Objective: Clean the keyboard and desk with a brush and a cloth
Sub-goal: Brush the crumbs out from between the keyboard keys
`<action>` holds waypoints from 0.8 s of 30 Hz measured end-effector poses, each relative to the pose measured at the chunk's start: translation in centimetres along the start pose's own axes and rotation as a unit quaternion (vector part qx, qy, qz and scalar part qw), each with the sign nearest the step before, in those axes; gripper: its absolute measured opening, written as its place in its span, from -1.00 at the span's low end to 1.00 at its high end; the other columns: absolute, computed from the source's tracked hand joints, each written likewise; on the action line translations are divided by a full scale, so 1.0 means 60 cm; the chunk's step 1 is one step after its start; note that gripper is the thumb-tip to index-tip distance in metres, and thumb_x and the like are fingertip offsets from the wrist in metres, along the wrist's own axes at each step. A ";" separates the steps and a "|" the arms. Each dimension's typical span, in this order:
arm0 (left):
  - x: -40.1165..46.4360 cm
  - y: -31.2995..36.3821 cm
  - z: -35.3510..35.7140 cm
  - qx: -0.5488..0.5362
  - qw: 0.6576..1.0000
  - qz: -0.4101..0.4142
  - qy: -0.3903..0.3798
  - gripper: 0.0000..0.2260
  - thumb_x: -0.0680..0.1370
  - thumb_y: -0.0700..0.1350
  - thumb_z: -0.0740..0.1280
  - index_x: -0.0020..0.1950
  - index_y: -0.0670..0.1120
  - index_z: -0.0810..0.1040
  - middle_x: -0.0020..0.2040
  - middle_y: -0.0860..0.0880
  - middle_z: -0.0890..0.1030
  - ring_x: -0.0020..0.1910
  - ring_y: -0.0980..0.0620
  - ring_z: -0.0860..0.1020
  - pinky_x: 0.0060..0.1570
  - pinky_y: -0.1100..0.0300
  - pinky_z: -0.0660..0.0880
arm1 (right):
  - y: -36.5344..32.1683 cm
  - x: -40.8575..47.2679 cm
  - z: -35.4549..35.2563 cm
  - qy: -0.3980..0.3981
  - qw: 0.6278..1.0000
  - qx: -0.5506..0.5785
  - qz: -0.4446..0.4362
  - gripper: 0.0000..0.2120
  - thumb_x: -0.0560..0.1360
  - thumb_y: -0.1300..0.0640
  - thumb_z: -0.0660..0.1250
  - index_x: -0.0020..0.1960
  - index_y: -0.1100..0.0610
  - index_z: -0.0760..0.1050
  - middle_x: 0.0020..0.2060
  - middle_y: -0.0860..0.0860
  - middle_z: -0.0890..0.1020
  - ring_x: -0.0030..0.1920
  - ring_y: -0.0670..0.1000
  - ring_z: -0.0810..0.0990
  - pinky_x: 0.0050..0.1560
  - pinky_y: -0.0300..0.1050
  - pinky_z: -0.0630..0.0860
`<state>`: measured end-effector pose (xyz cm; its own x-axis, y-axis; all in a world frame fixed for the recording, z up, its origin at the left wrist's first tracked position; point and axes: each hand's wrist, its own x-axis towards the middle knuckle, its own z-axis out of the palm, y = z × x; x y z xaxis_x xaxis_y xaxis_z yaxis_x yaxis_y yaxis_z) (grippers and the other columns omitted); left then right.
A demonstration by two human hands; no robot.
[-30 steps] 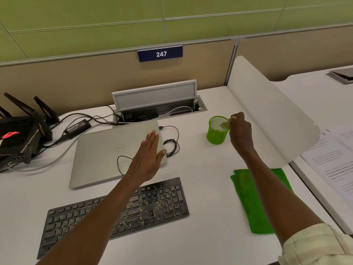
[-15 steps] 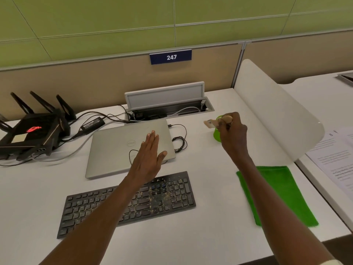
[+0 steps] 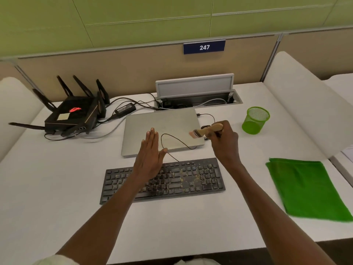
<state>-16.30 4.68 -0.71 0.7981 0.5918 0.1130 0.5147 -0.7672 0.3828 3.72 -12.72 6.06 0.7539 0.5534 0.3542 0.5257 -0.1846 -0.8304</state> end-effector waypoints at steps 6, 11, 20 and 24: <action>-0.070 -0.109 -0.038 -0.026 0.999 -0.040 0.008 -0.23 0.61 0.34 -0.19 0.67 -0.13 -0.15 0.66 -0.01 -0.23 0.64 0.07 -0.25 0.57 0.14 -0.27 | -0.054 -0.044 0.068 0.008 1.000 -0.005 -0.011 -0.89 0.52 0.26 0.38 0.03 0.19 0.50 -0.16 0.05 0.67 -0.21 0.00 0.65 -0.27 -0.31 0.53; -0.135 -0.230 -0.061 -0.027 0.998 -0.065 -0.006 -0.15 0.57 0.43 -0.24 0.67 -0.14 -0.14 0.65 -0.01 -0.23 0.64 0.05 -0.25 0.60 0.06 -0.22 | -0.104 -0.082 0.133 0.025 1.000 -0.006 0.004 -0.88 0.52 0.29 0.37 0.03 0.19 0.47 -0.15 0.01 0.64 -0.23 -0.11 0.59 -0.28 -0.53 0.39; -0.230 -0.375 -0.062 -0.008 0.996 -0.072 -0.054 -0.05 0.52 0.52 -0.27 0.66 -0.16 -0.16 0.66 -0.03 -0.24 0.64 0.02 -0.25 0.62 0.02 -0.16 | -0.146 -0.156 0.226 0.011 0.999 -0.024 0.022 -0.87 0.56 0.20 0.34 0.07 0.17 0.43 -0.16 0.02 0.66 -0.18 -0.01 0.65 -0.29 -0.22 0.56; -0.264 -0.400 -0.060 -0.004 0.995 -0.044 -0.088 -0.01 0.48 0.58 -0.24 0.64 -0.13 -0.23 0.65 -0.03 -0.28 0.63 0.04 -0.28 0.61 0.06 -0.20 | -0.165 -0.182 0.249 0.008 0.999 -0.044 0.030 -0.88 0.56 0.19 0.34 0.04 0.14 0.42 -0.23 -0.01 0.65 -0.28 -0.09 0.63 -0.37 -0.24 0.52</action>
<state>-42.39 14.59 -8.40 0.7931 0.6033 -0.0838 0.5829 -0.7119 0.3918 -15.60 -4.78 4.02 0.7907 0.5267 0.3121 0.5113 -0.2879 -0.8097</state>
